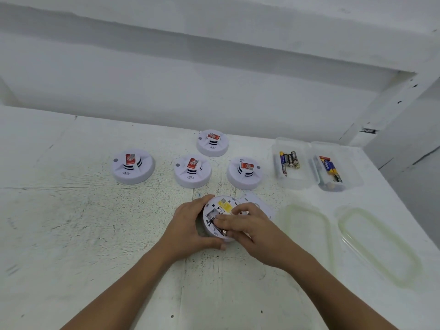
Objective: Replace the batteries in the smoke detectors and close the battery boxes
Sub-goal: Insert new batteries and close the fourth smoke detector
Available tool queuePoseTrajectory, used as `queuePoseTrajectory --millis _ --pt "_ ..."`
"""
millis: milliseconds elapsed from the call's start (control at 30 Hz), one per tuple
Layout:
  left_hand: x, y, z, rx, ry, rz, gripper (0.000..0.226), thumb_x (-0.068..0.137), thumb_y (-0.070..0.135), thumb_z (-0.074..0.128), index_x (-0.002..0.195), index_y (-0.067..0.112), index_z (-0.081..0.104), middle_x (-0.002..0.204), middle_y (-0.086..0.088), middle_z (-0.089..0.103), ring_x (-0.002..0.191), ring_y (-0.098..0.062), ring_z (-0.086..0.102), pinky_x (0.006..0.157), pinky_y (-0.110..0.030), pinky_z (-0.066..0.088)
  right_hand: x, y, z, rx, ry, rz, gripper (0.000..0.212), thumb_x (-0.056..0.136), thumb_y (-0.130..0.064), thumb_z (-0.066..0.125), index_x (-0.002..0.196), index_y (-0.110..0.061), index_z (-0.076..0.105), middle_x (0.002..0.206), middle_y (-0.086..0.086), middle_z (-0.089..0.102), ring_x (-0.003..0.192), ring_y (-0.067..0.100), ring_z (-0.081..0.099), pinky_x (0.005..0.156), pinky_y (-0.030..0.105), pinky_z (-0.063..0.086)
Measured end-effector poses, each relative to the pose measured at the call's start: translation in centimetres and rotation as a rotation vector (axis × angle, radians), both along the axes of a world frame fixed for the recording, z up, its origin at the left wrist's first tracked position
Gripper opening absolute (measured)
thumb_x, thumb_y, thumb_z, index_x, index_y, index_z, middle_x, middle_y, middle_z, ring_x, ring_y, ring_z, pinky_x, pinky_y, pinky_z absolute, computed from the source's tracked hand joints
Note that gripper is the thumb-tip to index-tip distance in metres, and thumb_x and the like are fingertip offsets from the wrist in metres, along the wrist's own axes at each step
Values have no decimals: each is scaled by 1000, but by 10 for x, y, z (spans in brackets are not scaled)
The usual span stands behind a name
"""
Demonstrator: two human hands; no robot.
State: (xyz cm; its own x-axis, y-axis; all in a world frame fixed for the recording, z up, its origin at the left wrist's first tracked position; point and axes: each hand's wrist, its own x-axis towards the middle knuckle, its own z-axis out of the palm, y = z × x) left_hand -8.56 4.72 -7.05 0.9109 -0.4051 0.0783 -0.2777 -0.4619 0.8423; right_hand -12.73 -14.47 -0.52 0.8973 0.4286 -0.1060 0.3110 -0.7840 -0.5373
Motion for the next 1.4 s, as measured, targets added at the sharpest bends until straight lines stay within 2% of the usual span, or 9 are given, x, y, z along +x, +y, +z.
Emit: queuePoseTrajectory --millis 67,133,267,567,767,900,1000,1133,1400 --pt "2 2 -1 6 21 -21 104 42 70 83 133 40 42 119 20 59 111 -13 55 99 -44 42 2 1 0 17 14 -17 34 96 -22 52 127 -34 58 116 -38 45 119 7 33 97 24 34" --pt "2 3 0 21 27 -21 104 42 70 82 134 40 42 119 20 58 111 -13 54 100 -43 40 4 1 0 41 41 -50 33 94 -23 54 124 -36 58 106 -37 38 118 2 33 97 24 35" --pt "3 3 -3 16 46 -17 107 42 71 82 135 40 40 121 19 57 114 -16 53 99 -43 42 8 -1 -5 122 98 -116 26 90 -27 60 112 -40 62 117 -15 47 120 1 37 98 23 37" --pt "-1 4 -2 66 -9 -2 109 47 73 76 140 34 37 131 22 48 121 -7 41 108 -34 30 7 -2 -16 129 73 -101 28 92 -26 58 117 -38 64 125 -12 51 127 6 33 102 32 38" --pt "-4 3 5 62 -36 -7 107 48 76 69 140 31 36 129 30 41 118 21 25 103 -19 21 8 -1 -18 139 23 -97 30 92 -24 59 118 -37 64 120 -21 52 125 4 35 100 35 41" --pt "-4 2 6 71 -52 1 106 50 76 67 140 28 38 126 37 33 116 27 22 102 -18 19 8 0 -16 143 4 -86 29 92 -22 59 116 -35 67 113 -31 45 121 2 36 96 33 42" --pt "-4 2 6 80 -50 0 104 51 76 68 139 30 38 128 35 37 117 22 26 101 -19 20 8 1 -15 136 -10 -81 27 92 -21 60 115 -32 68 109 -34 43 119 0 34 97 30 39" --pt "-4 3 3 106 -19 6 107 49 77 69 141 32 37 133 23 45 121 -3 37 100 -17 20 9 2 -15 146 -4 -88 26 91 -20 61 114 -29 69 107 -39 41 119 -1 33 98 28 38" --pt "-3 2 -1 122 -18 1 108 50 80 67 142 33 35 135 21 46 125 -9 38 101 -18 21 6 -4 -23 95 -31 -12 30 95 -25 52 122 -30 63 126 -32 52 126 -1 31 100 32 26"
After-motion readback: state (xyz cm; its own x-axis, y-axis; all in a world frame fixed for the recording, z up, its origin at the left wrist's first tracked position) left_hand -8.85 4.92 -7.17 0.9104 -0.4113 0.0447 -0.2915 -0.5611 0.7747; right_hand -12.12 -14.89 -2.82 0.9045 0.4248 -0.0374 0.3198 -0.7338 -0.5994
